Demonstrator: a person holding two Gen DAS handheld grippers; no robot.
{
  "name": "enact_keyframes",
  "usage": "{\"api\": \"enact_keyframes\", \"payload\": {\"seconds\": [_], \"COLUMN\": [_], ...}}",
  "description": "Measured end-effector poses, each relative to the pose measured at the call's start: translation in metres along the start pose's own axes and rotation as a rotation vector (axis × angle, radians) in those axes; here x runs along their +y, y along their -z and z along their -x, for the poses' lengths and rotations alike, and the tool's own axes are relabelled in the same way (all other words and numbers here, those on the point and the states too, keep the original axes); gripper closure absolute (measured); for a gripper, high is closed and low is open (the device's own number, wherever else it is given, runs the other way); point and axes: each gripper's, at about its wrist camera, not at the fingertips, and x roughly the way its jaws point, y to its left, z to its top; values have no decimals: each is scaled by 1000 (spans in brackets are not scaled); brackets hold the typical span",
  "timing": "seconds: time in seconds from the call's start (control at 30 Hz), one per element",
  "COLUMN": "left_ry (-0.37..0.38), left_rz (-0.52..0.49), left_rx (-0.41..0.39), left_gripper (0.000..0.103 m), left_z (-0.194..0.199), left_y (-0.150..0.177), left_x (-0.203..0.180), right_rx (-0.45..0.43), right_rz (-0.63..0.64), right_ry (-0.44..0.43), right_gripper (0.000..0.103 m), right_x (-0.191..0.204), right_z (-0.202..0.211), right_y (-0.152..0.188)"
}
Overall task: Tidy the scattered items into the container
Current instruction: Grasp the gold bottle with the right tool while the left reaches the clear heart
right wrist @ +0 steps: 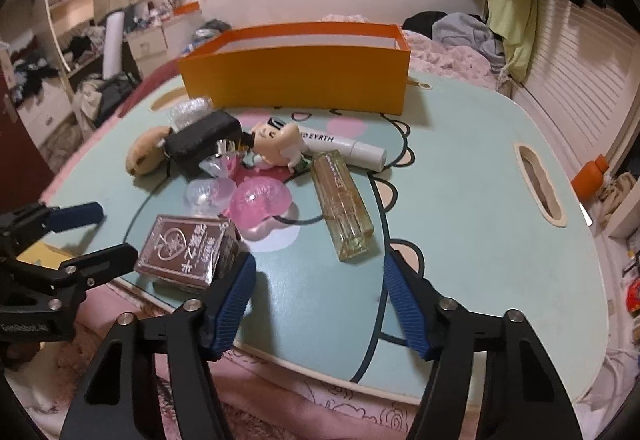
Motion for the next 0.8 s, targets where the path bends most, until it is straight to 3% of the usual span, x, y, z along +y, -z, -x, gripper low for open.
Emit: {"api": "enact_keyframes", "payload": {"seconds": [0.13, 0.27, 0.33, 0.4, 0.53, 0.7, 0.73, 0.8], "left_ry": [37, 24, -4, 11, 127, 119, 124, 147], "left_rz": [28, 7, -23, -47, -52, -36, -31, -12], "left_rx": [-71, -162, -173, -143, -63, 6, 21, 67], "left_gripper": [22, 22, 36, 46, 47, 49, 59, 69], "left_z": [12, 27, 26, 16, -9, -32, -35, -43], "left_y": [-4, -15, -23, -32, -46, -55, -55, -55], "left_x": [9, 8, 2, -5, -15, -22, -23, -25], "right_rx": [-10, -25, -42, -51, -45, -57, -57, -53], "right_rz": [1, -10, 2, 9, 17, 22, 17, 4], "right_ry": [-16, -47, -31, -22, -24, -33, -35, -45], "right_gripper": [53, 60, 62, 68, 85, 86, 86, 86], "right_x": [-6, -12, -11, -12, -14, -17, -18, -21], "right_z": [-2, -3, -4, -6, -11, -9, -9, -8], "right_y": [-4, -8, -12, -15, -16, -12, -12, -12]}}
